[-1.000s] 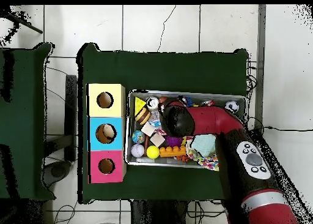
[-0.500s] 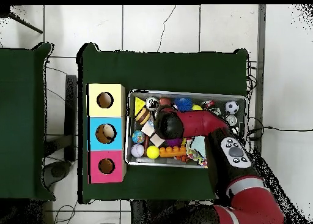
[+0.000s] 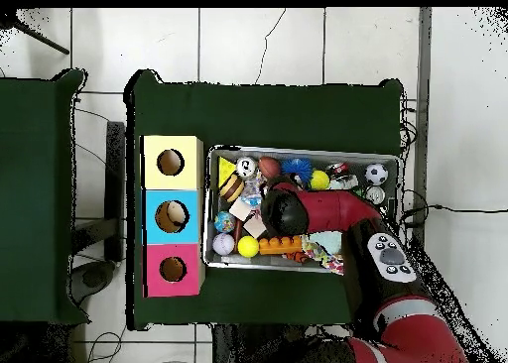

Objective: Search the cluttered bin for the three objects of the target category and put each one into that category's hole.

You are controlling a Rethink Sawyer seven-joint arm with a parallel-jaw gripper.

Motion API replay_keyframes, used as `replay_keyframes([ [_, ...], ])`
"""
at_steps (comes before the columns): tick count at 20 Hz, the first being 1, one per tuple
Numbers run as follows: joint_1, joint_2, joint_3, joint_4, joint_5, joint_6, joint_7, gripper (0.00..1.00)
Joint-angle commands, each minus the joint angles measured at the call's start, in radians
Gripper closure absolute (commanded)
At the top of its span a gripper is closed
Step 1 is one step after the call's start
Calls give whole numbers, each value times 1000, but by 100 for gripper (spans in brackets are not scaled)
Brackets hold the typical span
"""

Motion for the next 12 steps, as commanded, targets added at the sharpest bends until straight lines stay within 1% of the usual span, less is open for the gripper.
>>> replay_keyframes([
  [1,-21,47,-49,71,-64,12,81,0],
  [4,-5,44,-66,72,-58,20,89,0],
  [7,-1,40,-66,84,-56,16,89,0],
  [12,22,57,-68,77,-35,2,122,0],
])
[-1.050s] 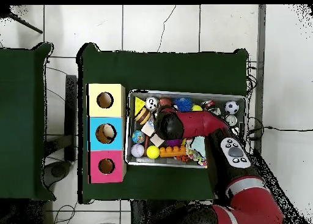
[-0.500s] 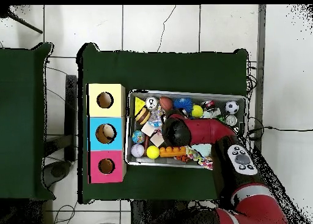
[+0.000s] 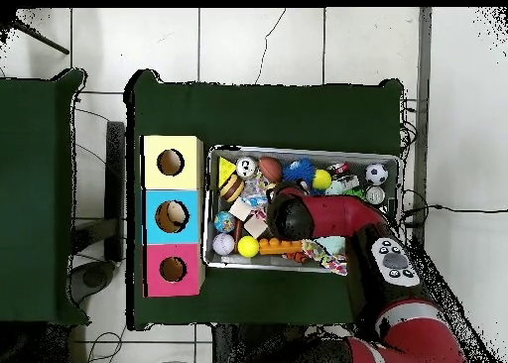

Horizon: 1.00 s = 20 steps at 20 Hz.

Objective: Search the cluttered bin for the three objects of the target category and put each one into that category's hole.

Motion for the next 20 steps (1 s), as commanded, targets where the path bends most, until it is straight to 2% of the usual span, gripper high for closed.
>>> replay_keyframes([
  [1,11,54,-25,77,-30,-13,131,0],
  [2,8,56,-21,81,-25,-28,141,0],
  [3,5,58,-16,86,-20,-44,151,100],
  [4,0,58,-9,91,-22,-73,158,100],
  [7,-14,45,-3,100,-6,-59,160,100],
  [13,-133,-41,80,176,-73,32,-22,100],
  [17,-259,-129,146,239,-108,132,-177,100],
  [20,-342,-175,182,246,-142,206,-287,100],
])
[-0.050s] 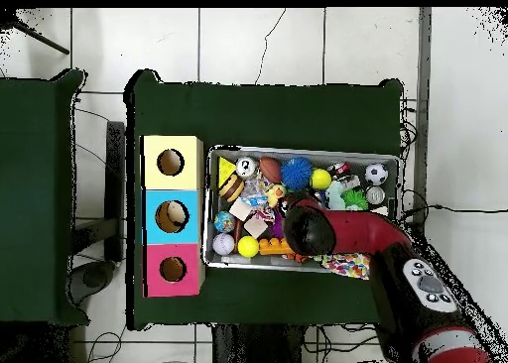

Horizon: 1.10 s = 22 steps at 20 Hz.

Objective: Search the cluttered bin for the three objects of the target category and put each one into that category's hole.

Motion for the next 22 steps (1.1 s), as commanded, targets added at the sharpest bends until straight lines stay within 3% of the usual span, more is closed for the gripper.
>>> replay_keyframes([
  [1,-197,-107,100,116,-132,242,-320,100],
  [4,-256,-118,139,109,-176,278,-376,100],
  [7,-275,-105,156,87,-224,287,-369,100],
  [13,-224,-35,137,52,-322,219,-200,100],
  [14,-230,-33,148,62,-333,194,-154,0],
  [17,-201,-35,123,67,-354,141,-89,0],
  [22,-132,-64,117,78,-310,168,7,0],
])
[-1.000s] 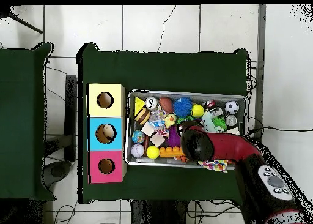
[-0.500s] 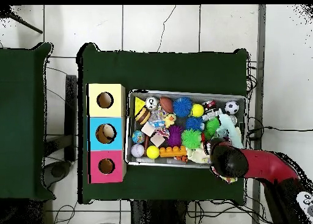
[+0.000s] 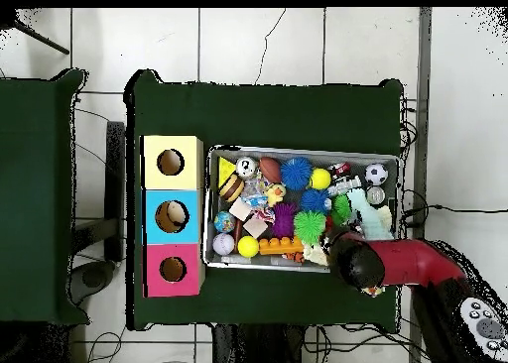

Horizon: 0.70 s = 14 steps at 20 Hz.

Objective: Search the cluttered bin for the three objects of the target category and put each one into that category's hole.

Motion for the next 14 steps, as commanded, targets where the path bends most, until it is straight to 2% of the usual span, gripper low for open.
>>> replay_keyframes([
  [1,75,-5,37,14,-24,-2,30,0],
  [8,80,-52,63,34,50,45,29,0],
  [14,98,-145,80,55,135,120,27,0],
])
